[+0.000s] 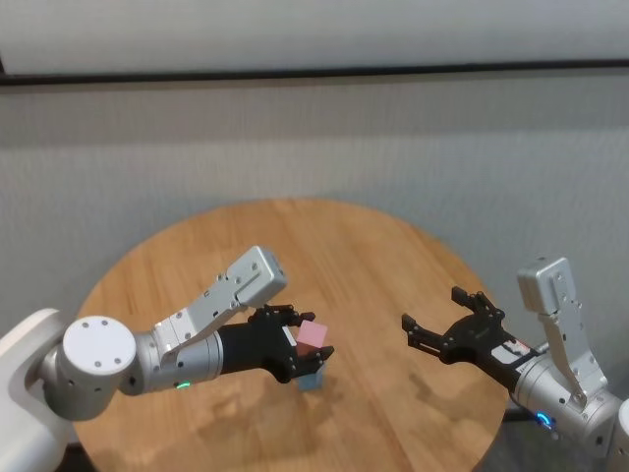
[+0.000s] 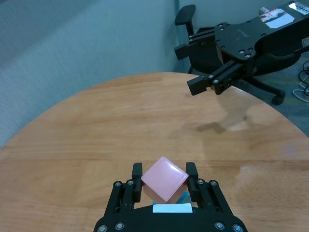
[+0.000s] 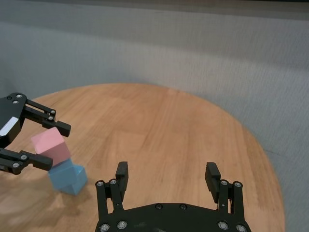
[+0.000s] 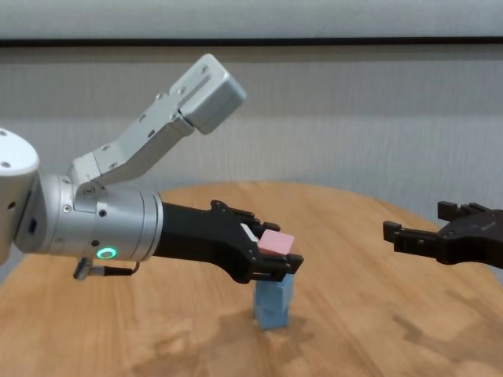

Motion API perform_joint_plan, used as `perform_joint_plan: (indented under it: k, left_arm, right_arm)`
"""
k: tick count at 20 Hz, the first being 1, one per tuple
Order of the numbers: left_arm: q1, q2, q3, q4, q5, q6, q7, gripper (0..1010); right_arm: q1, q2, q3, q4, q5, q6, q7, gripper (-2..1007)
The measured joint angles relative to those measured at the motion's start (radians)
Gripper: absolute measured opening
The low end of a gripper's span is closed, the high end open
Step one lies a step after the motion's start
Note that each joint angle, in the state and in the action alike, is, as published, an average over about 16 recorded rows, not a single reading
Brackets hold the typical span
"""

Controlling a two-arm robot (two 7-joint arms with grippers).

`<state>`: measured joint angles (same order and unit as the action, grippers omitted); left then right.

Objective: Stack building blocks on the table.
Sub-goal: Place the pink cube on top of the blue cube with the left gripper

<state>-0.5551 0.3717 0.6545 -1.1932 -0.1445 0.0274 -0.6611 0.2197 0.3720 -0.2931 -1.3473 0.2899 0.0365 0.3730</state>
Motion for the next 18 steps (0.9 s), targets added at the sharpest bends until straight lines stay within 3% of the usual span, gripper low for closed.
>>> perform_joint_plan:
  k: [18]
  left_arm:
    - [-0.008,-0.012,0.005,0.022,0.000,-0.005,-0.005,567]
  right_arm:
    - [0.000,0.000,0.000,0.000,0.000,0.000,0.000,1005]
